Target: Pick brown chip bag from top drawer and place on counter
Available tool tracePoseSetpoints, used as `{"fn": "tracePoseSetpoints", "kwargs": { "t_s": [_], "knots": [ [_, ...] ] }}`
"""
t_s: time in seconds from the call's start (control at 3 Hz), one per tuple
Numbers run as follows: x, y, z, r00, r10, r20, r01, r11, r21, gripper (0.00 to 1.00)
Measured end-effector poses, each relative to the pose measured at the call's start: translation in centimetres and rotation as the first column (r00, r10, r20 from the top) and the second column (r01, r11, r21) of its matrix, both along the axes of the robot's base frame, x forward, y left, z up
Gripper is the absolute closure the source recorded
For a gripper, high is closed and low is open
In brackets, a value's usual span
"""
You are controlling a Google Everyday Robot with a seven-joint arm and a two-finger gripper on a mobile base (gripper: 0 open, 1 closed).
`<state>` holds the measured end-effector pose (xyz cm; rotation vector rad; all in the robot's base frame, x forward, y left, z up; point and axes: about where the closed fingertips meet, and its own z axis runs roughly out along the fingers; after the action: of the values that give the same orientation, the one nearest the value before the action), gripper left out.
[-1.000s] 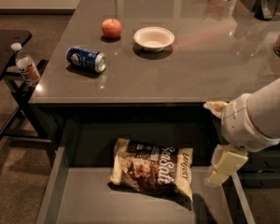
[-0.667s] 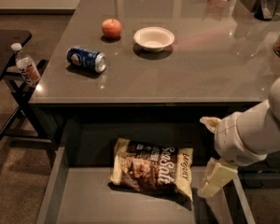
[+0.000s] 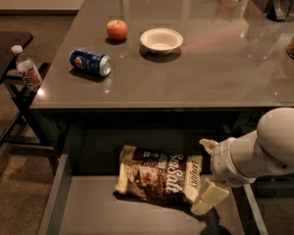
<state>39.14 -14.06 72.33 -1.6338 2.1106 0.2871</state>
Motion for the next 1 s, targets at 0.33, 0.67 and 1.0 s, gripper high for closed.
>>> {"fn": "tracePoseSetpoints", "kwargs": {
  "t_s": [0.33, 0.67, 1.0],
  "knots": [
    [0.0, 1.7, -3.4, 0.9997, -0.009, -0.024, 0.009, 0.999, 0.040, 0.00],
    [0.6, 3.1, -8.6, 0.9973, -0.053, -0.050, 0.060, 0.988, 0.144, 0.00],
    [0.7, 3.1, -8.6, 0.9973, -0.055, -0.049, 0.062, 0.987, 0.146, 0.00]
  ]
}}
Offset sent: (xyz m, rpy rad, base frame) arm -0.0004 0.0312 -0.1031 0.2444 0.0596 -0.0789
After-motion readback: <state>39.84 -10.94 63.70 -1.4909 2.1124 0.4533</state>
